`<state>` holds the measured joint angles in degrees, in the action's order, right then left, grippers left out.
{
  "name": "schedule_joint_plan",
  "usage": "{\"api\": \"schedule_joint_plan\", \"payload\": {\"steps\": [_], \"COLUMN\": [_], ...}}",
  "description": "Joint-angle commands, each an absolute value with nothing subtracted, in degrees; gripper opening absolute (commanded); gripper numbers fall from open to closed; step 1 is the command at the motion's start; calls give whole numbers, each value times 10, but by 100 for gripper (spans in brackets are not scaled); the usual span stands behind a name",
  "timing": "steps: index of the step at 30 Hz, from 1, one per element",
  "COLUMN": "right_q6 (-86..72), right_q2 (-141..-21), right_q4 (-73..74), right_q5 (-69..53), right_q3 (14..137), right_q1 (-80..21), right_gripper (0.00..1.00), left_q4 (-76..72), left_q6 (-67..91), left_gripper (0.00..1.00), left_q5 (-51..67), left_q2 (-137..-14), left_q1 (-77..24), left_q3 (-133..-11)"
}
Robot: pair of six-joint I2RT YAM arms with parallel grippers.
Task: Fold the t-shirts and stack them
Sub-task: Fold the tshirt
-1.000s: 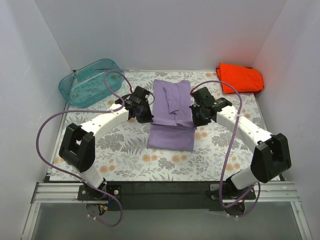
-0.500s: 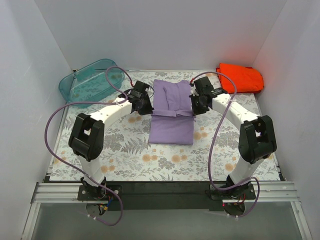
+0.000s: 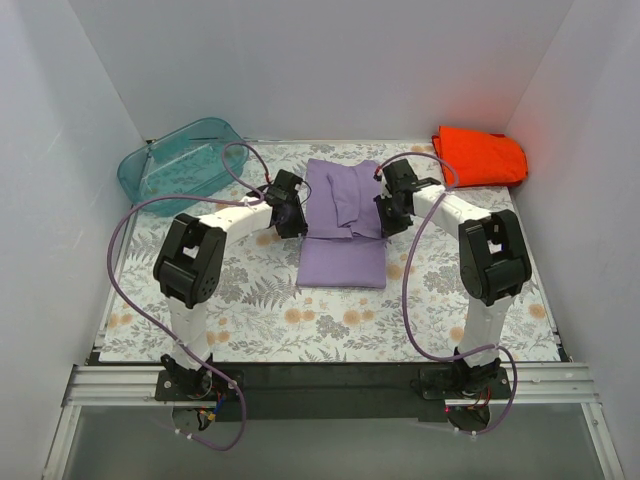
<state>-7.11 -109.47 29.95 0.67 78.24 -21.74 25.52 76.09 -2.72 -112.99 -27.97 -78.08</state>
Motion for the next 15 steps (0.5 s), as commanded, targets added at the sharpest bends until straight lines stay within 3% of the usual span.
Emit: {"api": "schedule_joint_plan", "payload": {"steps": [1,4,8,12,15], "right_q6": [-55,-57,-75,-98,-116], "right_q2": [-1081,-1053,-1006,-942,-921], "right_q4": [291,290,266,204,147], "right_q5": [9,18,13,-17,-54], "right_q3": [816,815,778,702,647], "right_q1": [-213,-213,-226,-249,-261], "right_gripper": [27,34,35,32,27], "left_q4": [252,249,246,236,218], "left_q6": [750,750,757,772,777], "left_gripper": [28,43,48,40,26], "left_q5": [-55,-63,-95,-111,-118], "left_q2": [-1110,-1083,-1022,-976,-969], "left_q1": [-271,-272,-292,-340,-380], "left_q3": [-795,-785,-759,-727,-699]}}
